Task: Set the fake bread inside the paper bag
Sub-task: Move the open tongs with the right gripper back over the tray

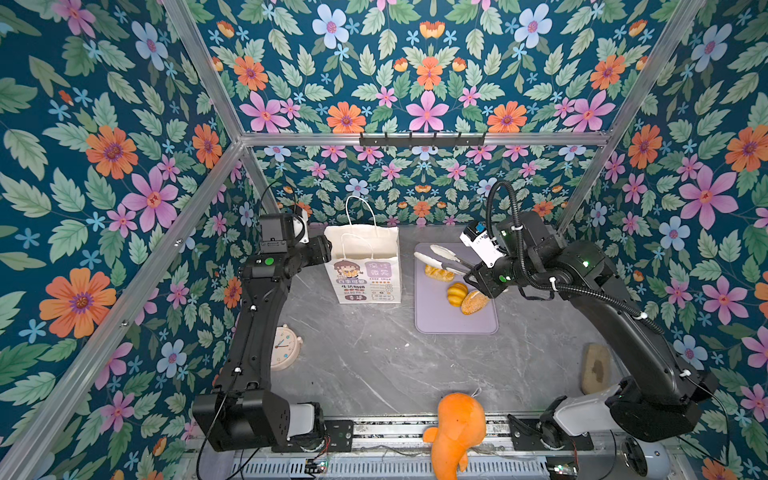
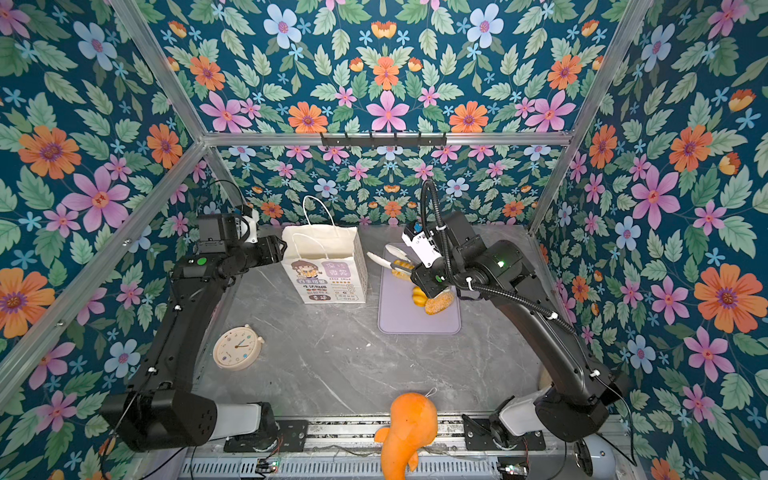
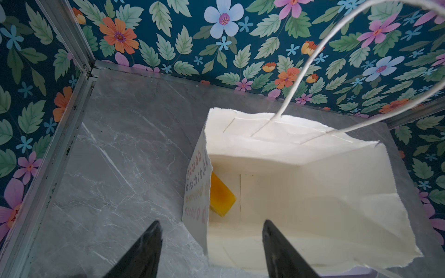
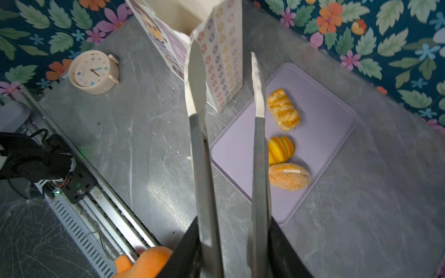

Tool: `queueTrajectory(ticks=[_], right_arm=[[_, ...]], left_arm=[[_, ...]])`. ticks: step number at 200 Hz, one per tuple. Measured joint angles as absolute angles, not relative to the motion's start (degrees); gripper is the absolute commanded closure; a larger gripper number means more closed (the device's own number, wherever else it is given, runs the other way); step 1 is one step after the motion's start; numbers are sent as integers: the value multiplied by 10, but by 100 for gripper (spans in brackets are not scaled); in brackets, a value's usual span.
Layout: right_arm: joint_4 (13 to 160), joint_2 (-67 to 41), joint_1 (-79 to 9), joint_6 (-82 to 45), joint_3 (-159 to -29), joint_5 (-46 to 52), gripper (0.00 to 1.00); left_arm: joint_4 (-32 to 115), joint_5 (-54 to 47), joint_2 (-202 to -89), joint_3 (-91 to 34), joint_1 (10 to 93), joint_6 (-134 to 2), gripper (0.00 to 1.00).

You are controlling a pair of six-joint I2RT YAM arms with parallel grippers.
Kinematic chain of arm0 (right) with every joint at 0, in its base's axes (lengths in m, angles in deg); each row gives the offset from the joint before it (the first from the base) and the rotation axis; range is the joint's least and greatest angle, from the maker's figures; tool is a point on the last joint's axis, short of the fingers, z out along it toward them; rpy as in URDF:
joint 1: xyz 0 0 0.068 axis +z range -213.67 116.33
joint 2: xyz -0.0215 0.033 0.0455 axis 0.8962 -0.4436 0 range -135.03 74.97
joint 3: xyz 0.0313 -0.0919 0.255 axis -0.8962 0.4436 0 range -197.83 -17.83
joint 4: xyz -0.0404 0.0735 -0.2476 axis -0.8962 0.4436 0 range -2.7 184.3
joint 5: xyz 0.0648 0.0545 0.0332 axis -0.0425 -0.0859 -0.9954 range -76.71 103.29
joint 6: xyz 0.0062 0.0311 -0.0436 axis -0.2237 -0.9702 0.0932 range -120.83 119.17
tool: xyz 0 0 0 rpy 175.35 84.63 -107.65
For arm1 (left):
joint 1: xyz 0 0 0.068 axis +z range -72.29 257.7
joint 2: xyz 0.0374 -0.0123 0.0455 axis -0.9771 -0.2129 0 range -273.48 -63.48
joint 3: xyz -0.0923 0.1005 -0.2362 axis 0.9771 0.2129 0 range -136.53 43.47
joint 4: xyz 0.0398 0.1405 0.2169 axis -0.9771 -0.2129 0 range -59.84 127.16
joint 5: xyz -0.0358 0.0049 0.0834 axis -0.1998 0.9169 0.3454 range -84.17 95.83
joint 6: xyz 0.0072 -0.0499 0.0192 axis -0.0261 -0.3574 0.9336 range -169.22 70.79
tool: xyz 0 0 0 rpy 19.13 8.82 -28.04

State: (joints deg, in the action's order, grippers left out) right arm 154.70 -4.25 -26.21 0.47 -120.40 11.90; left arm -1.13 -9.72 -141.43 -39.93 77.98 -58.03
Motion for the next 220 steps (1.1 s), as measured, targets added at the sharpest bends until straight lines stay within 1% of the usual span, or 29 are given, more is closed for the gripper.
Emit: queueTrajectory(ticks=[33,55,83,118,142,187,220], right_arm=[[1537,17,-279,-59,-1095,139,60],[1536,40,-307,-96,-1036,145,60],[1539,25,-316,-126,-1000,152,60],[1556,2,-320,-149,-974,186,60],[1566,-11,-328,-163,-962,204,60],[1575,-16,-338,-214,-956,218,61],[1573,-13,-333,-259,-937,206,61]], left_arm=[[-38,-97,-1439,-427,780,-573,38],[-46,-96,-1453,-433,780,-567,44],[-52,-100,-1468,-433,778,-567,56],[-52,-104,-1479,-433,777,-565,64],[-52,-104,-1482,-431,777,-565,72],[-47,-107,-1485,-417,773,-564,72],[-44,-109,-1485,-407,773,-563,71]])
